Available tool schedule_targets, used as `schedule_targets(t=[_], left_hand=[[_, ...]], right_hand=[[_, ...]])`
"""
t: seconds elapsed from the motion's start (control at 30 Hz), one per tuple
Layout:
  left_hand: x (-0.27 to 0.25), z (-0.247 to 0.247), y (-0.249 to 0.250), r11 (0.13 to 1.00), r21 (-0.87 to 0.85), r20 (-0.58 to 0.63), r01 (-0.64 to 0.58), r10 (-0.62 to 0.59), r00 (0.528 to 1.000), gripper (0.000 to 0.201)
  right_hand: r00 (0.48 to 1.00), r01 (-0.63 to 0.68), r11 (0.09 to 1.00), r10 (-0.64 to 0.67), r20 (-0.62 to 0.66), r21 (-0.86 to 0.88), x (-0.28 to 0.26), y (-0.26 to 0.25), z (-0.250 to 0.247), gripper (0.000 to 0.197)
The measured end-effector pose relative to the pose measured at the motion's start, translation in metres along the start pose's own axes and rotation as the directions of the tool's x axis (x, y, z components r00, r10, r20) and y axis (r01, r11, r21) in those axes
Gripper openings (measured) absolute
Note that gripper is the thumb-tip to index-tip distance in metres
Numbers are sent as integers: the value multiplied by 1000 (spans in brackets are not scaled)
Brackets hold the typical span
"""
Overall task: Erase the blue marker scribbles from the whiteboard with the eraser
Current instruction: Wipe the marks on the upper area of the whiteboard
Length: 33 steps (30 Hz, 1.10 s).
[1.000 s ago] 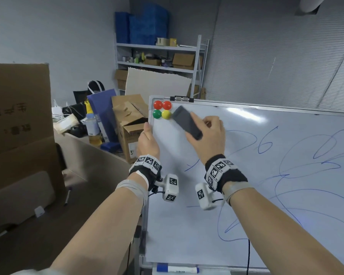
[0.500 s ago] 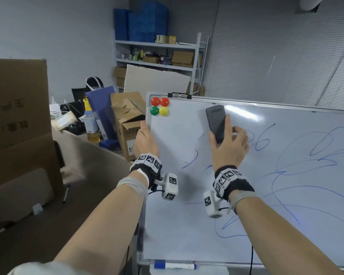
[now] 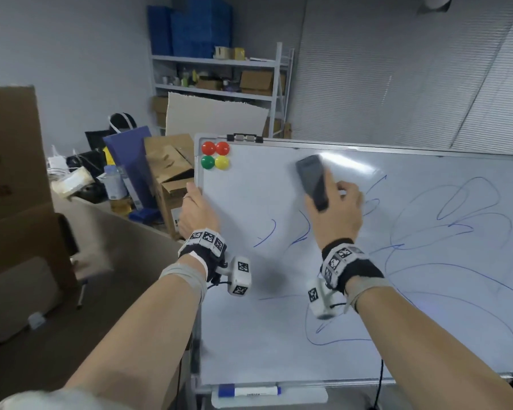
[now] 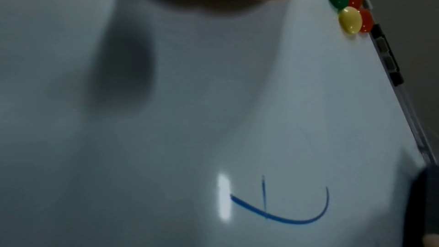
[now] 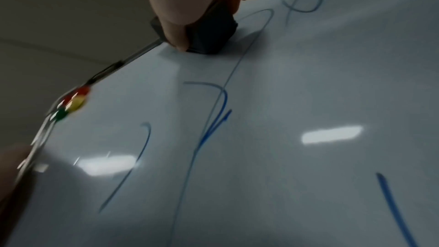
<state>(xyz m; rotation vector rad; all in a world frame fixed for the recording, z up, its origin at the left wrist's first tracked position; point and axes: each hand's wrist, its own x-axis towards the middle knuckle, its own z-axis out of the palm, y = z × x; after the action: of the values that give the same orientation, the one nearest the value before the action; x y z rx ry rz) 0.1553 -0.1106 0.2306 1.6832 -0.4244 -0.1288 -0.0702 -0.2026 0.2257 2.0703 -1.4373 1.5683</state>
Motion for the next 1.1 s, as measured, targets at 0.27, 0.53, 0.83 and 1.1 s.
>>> schedule_targets(t=[0.27,0.53,0.83,1.1], left_hand=[[-3,-1,0,1000,-16,20,8,-8,1000,73],[2,-8,-1,999,-42,46,20,-18,999,67],[-3,-6,-7,998,-54,60,38,-34,998,69],[-17,-18,-53,994,-42,98,102,-97,990,70]], right_hand=[[999,5,999,-6,-40,-35,-5,-5,0,66],[921,350,929,-365,138,121,-46,-20,14,68],[987,155,985,-157,20,80,-38,-11,4,65],[851,420,892,-452,268,170,-94,-11,18,65]])
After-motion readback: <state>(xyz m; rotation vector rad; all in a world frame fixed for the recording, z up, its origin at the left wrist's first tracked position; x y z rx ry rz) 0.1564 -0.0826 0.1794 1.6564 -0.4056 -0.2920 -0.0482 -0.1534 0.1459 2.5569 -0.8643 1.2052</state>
